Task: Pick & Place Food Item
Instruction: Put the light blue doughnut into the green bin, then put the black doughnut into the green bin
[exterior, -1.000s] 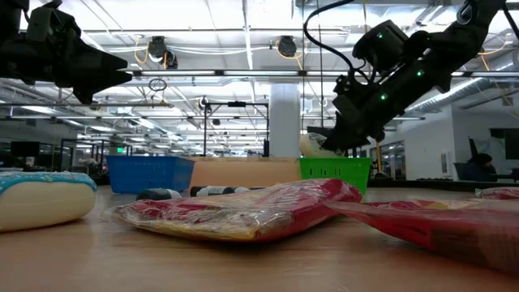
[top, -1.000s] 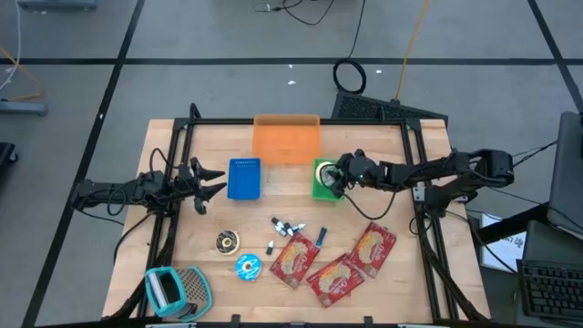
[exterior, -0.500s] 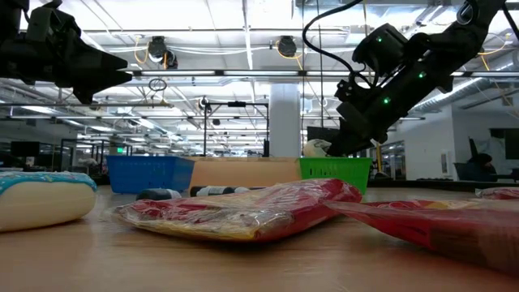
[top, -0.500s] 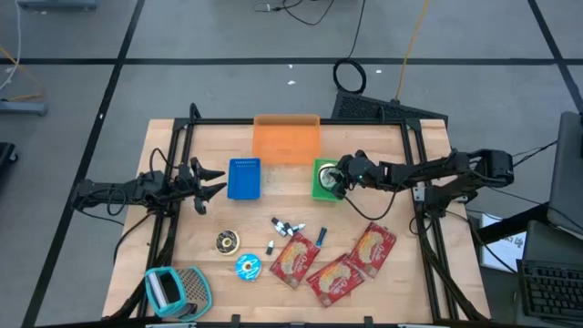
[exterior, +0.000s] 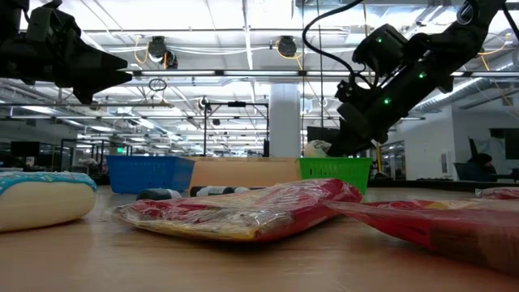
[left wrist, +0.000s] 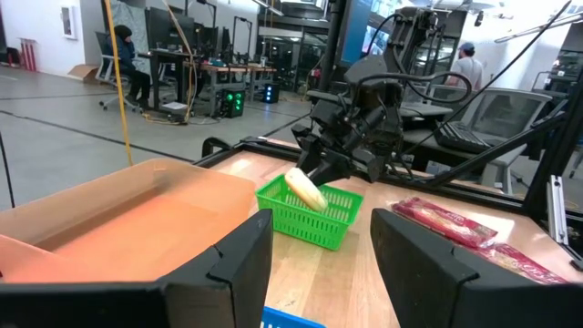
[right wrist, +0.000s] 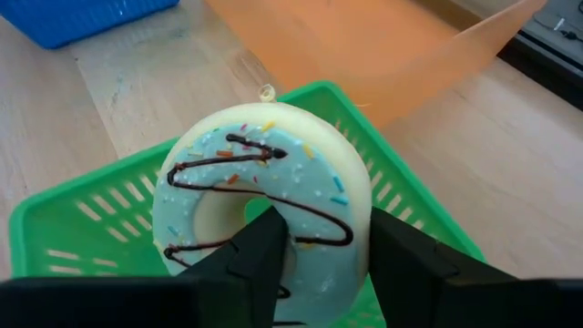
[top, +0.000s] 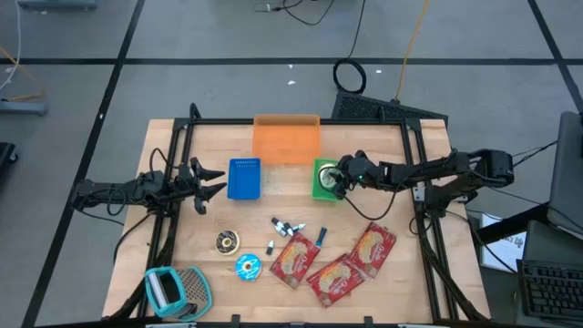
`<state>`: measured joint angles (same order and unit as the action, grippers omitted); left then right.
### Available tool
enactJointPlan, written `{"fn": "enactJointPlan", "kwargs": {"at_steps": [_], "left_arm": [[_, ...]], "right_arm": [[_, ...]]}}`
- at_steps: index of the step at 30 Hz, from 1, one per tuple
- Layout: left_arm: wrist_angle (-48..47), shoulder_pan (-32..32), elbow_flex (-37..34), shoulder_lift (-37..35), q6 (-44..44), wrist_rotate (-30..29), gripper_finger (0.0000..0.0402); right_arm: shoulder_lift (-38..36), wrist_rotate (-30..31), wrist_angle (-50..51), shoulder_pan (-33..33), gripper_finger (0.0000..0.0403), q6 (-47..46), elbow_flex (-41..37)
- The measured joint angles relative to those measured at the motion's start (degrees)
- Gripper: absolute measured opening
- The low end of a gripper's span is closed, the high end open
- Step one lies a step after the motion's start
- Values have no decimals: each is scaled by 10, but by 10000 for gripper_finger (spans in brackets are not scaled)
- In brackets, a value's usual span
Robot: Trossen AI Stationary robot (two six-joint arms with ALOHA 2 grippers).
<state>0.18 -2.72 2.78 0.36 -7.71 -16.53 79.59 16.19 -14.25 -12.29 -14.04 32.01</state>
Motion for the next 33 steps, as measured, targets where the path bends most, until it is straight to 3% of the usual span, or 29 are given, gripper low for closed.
{"fn": "enactJointPlan", "kwargs": {"at_steps": [12,27,33], "left_arm": [[0,0,0,0,0,0,186],[0,0,0,0,0,0,186],[0,0,0,0,0,0,186]], "right_arm": [[0,0,10,0,221,1,0],[-37,-1,-19,1,226,4,0],[-65,-59,-44,12,225,0,0]]}}
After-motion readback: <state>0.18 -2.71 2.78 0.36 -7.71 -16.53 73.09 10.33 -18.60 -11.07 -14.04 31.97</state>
